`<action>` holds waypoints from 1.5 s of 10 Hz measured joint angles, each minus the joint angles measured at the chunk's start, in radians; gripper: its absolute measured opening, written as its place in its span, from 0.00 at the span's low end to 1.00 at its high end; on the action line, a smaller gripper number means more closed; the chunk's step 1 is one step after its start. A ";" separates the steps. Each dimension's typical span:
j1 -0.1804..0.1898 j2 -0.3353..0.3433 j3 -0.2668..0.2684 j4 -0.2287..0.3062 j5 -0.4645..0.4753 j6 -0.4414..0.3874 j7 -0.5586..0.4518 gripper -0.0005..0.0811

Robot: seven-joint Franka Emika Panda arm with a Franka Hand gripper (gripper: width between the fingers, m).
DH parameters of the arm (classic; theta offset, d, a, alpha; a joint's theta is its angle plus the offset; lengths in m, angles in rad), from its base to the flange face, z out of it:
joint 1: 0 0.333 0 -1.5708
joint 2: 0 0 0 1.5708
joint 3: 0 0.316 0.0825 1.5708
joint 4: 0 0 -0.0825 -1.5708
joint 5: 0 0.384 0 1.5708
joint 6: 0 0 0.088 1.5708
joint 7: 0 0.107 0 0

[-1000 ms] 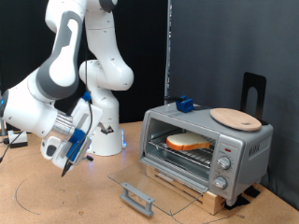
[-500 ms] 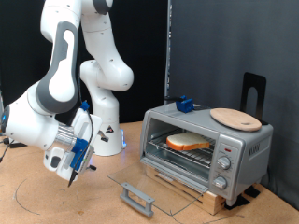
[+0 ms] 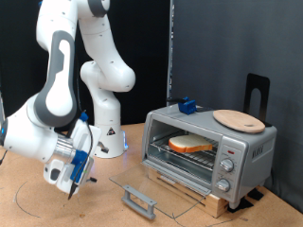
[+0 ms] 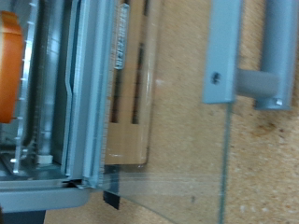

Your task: Make a piece of toast with the oven

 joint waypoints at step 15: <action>0.014 0.117 0.058 -0.051 -0.047 -0.149 0.005 1.00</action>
